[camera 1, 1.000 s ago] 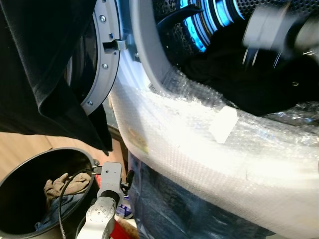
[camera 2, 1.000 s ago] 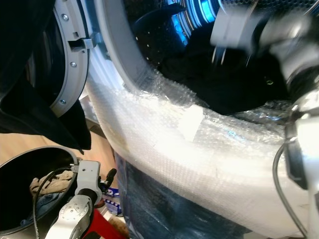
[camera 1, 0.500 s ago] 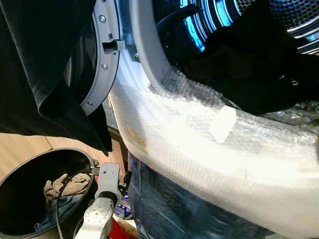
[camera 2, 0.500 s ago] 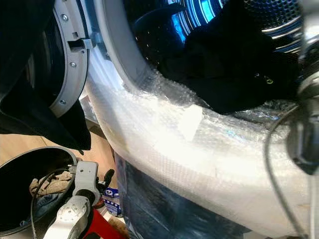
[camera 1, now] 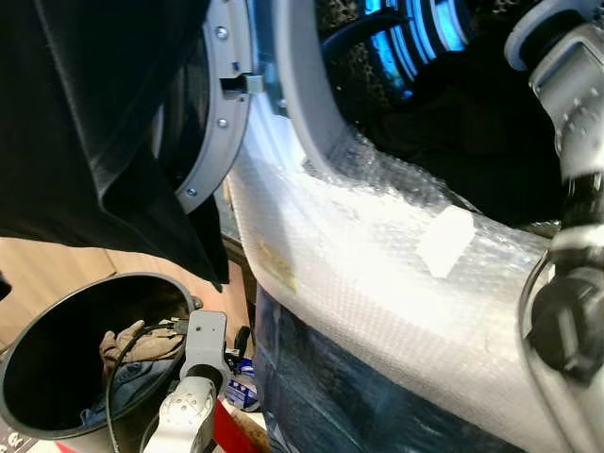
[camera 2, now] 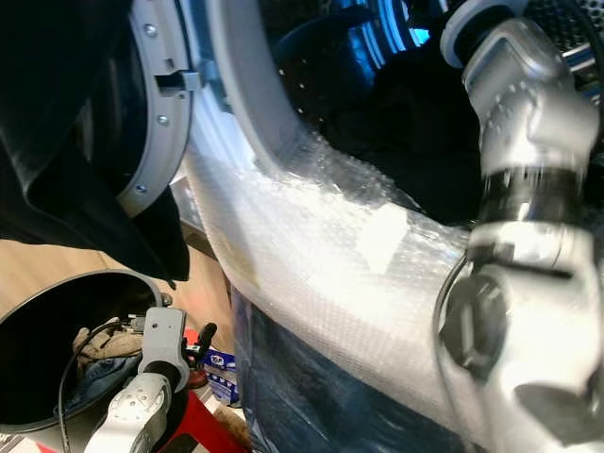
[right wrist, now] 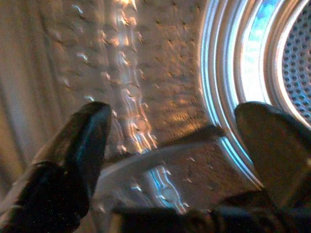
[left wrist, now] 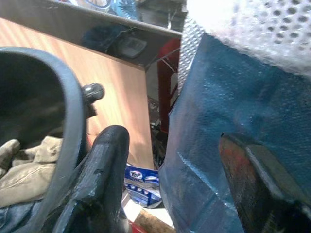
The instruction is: Clothes washing
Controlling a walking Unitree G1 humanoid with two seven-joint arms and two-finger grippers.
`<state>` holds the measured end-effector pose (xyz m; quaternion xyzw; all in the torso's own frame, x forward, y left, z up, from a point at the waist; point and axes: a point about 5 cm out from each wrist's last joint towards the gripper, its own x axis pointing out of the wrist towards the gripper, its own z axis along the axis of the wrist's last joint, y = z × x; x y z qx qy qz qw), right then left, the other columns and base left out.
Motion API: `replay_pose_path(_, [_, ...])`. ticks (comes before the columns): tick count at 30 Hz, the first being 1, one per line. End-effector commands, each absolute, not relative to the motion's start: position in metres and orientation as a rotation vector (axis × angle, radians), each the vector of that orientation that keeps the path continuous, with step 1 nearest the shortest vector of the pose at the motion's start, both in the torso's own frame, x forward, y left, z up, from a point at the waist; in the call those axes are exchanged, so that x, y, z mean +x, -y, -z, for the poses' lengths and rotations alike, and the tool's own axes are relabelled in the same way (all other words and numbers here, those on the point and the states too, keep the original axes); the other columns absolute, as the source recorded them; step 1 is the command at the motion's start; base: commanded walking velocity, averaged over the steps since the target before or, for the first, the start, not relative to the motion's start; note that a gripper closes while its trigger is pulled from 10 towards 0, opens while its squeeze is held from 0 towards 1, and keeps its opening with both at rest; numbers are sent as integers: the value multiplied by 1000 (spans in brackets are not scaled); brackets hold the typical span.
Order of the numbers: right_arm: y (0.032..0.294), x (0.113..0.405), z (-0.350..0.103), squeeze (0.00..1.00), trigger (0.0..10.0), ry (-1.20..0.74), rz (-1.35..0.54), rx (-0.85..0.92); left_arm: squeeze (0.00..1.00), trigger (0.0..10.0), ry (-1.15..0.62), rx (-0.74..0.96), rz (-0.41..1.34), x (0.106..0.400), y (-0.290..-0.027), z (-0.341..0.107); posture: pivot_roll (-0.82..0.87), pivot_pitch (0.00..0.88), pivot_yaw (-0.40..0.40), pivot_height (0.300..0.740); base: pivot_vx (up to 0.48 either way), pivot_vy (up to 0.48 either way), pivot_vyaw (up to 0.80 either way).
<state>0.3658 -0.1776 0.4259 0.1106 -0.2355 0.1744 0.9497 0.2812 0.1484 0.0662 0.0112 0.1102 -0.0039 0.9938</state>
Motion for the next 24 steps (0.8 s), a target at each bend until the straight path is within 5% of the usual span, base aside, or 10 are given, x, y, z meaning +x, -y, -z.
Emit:
replay_pose_path(1, [180,348,-441,0,10000,578,-372,226,0,10000,-233,9,-2,279,-149,-62,-76,13,-10,740,0,0,0])
replay_pose_path(10, [166,289,-432,0,10000,795,-562,235,0,10000,-233,3,2,280,-147,-61,-85,11,-19,740,0,0,0])
replay_pose_path(24, [127,216,-378,0,10000,700,-1312,377,0,10000,-230,-1,-3,279,-146,-60,-81,12,-34,740,0,0,0])
